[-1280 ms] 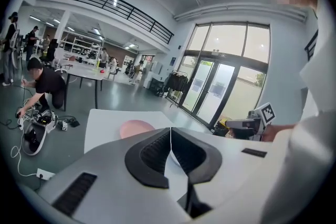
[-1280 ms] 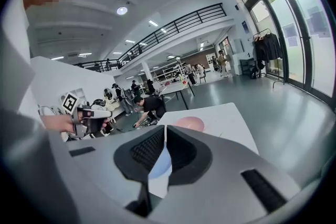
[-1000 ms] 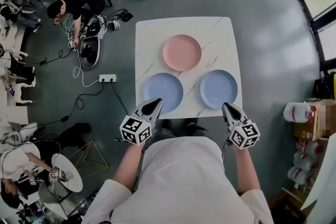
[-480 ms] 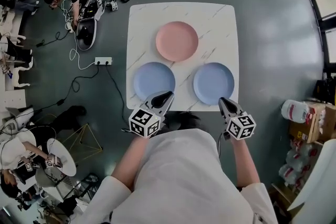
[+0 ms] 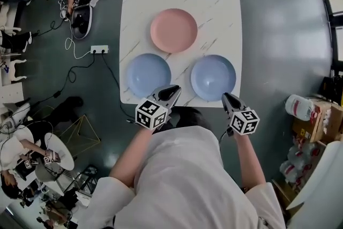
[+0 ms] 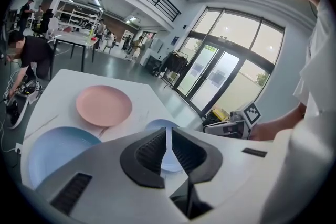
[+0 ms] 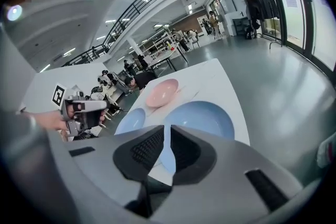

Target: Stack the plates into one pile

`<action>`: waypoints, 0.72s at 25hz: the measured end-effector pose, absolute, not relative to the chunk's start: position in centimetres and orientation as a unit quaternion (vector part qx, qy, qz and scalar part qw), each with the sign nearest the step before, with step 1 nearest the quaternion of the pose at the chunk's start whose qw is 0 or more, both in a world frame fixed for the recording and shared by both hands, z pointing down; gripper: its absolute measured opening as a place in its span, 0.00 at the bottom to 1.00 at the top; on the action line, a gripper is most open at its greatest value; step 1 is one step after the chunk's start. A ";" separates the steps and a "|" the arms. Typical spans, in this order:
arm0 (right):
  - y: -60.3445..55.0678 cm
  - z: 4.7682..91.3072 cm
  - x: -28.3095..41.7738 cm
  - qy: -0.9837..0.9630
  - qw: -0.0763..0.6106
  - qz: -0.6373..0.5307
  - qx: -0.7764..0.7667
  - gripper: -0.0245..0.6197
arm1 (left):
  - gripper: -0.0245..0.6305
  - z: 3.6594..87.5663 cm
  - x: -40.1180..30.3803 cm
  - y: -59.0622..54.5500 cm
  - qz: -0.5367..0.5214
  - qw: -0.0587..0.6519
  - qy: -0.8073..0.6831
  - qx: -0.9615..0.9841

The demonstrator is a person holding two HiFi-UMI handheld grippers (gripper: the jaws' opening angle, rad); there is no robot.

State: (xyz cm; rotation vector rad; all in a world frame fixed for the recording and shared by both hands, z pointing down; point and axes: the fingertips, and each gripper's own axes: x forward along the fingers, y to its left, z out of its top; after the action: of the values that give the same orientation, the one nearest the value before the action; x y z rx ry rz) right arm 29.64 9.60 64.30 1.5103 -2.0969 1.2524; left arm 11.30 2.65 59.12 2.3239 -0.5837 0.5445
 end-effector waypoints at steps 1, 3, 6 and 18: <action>9.6 64.7 29.9 -0.722 0.137 0.435 0.521 0.09 | 0.07 59.7 11.7 2.7 0.213 0.340 -0.219 0.890; 9.6 65.6 30.5 -0.719 0.141 0.439 0.520 0.09 | 0.16 60.9 12.6 2.9 0.219 0.347 -0.209 0.887; 9.4 66.9 31.2 -0.716 0.148 0.445 0.518 0.09 | 0.23 62.5 13.5 2.6 0.226 0.352 -0.207 0.884; 9.3 72.2 35.6 -0.677 0.179 0.462 0.545 0.21 | 0.25 70.2 16.3 1.7 0.279 0.393 -0.218 0.849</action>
State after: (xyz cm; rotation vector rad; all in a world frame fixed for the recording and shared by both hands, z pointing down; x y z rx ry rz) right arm 35.60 9.27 72.18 1.5404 -1.9124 1.3051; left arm 16.32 1.66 70.19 2.1542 -0.5540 0.7074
